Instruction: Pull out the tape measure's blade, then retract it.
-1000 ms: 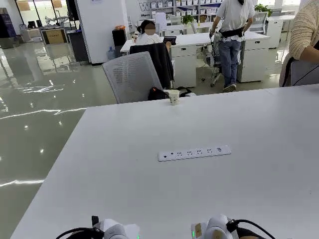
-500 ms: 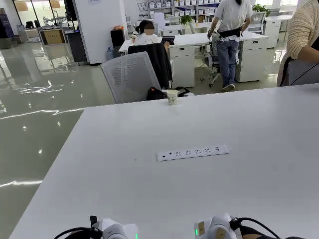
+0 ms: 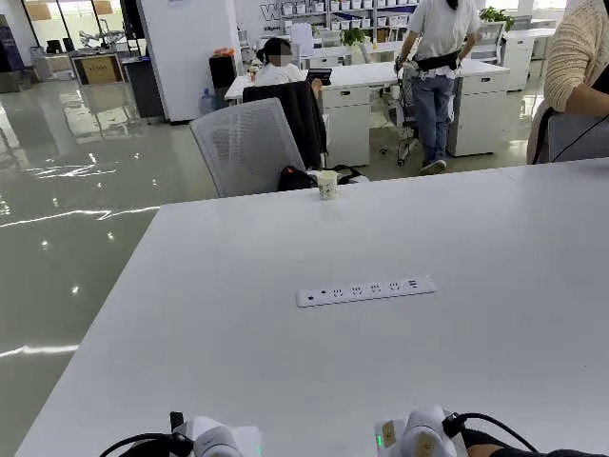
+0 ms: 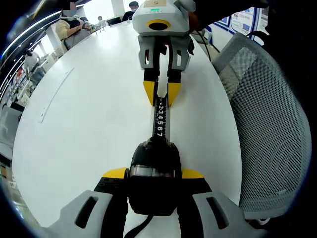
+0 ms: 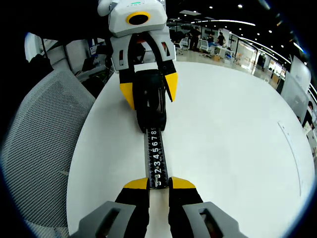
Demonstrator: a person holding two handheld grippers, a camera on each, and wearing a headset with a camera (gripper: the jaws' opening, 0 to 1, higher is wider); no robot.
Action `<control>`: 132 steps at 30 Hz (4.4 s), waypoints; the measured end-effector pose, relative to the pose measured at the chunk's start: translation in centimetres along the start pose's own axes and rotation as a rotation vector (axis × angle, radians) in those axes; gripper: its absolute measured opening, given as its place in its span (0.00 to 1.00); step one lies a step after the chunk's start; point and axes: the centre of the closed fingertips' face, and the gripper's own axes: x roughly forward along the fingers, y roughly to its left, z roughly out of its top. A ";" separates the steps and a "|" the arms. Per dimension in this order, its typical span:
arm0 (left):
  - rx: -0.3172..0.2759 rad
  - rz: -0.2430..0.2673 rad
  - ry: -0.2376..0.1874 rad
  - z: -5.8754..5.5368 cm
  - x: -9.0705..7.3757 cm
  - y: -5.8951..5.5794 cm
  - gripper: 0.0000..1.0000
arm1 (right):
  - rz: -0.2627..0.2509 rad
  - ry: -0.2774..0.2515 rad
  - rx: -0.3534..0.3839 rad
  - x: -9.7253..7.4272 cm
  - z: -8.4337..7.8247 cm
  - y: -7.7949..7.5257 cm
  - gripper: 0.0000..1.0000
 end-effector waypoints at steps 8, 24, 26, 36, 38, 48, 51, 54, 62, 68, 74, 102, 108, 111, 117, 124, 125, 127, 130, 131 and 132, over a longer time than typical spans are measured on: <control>-0.001 0.001 -0.001 -0.1 0.0 0.0 0.32 | -0.003 0.003 0.004 -0.2 -0.4 -0.1 0.10; -0.003 0.002 -0.001 0.0 0.0 0.0 0.32 | -0.009 0.009 0.008 -0.7 -1.1 -0.2 0.10; -0.003 0.002 -0.002 0.0 0.0 0.0 0.32 | -0.010 0.010 0.008 -0.8 -1.1 -0.2 0.10; -0.003 0.001 -0.003 0.1 0.0 0.0 0.32 | -0.011 0.011 0.010 -1.0 -1.4 -0.1 0.10; -0.004 0.001 -0.003 0.1 0.0 0.0 0.32 | -0.011 0.013 0.013 -1.2 -1.6 -0.1 0.10; -0.003 0.003 -0.004 0.1 0.0 0.0 0.32 | -0.012 0.013 0.012 -1.5 -2.0 0.0 0.10; -0.002 0.001 -0.005 0.1 0.0 0.0 0.32 | -0.012 0.015 0.014 -1.7 -2.1 -0.1 0.10; 0.002 -0.002 -0.002 0.1 0.0 0.0 0.32 | -0.013 0.017 0.015 -1.9 -2.3 -0.1 0.10; 0.001 -0.001 -0.002 0.1 0.0 0.0 0.32 | -0.015 0.018 0.018 -2.2 -2.7 -0.2 0.10; -0.001 0.001 -0.004 0.1 0.0 0.1 0.32 | -0.014 0.020 0.016 -2.4 -3.1 -0.3 0.10; -0.003 0.002 -0.003 0.1 0.0 0.1 0.32 | -0.014 0.022 0.017 -2.7 -3.4 -0.3 0.10; -0.004 0.001 -0.005 0.1 0.1 0.0 0.32 | -0.016 0.036 0.010 -3.7 -4.7 -0.4 0.10; -0.006 0.002 -0.006 0.1 0.1 0.0 0.32 | -0.015 0.037 0.006 -3.8 -4.8 -0.3 0.10; -0.006 0.002 -0.006 0.1 0.1 -0.1 0.32 | -0.014 0.038 0.009 -3.9 -4.9 -0.3 0.10; -0.008 0.004 -0.007 0.1 0.0 -0.1 0.32 | -0.016 0.037 0.023 -4.2 -5.3 -0.4 0.10; -0.007 0.002 -0.002 0.1 0.1 0.0 0.32 | -0.020 0.040 0.028 -4.6 -5.9 -0.5 0.10; -0.006 0.001 -0.002 0.1 0.1 0.0 0.32 | -0.020 0.041 0.028 -4.7 -5.9 -0.5 0.10; -0.006 0.002 -0.001 0.1 0.1 0.0 0.32 | -0.020 0.042 0.029 -4.8 -6.1 -0.5 0.10; -0.006 0.002 -0.002 0.1 0.1 0.0 0.32 | -0.021 0.045 0.029 -4.9 -6.3 -0.6 0.10; -0.006 0.002 -0.002 0.1 0.1 -0.1 0.32 | -0.021 0.045 0.030 -5.0 -6.3 -0.6 0.10; -0.007 0.002 -0.002 0.1 0.1 -0.1 0.32 | -0.022 0.046 0.032 -5.1 -6.4 -0.5 0.10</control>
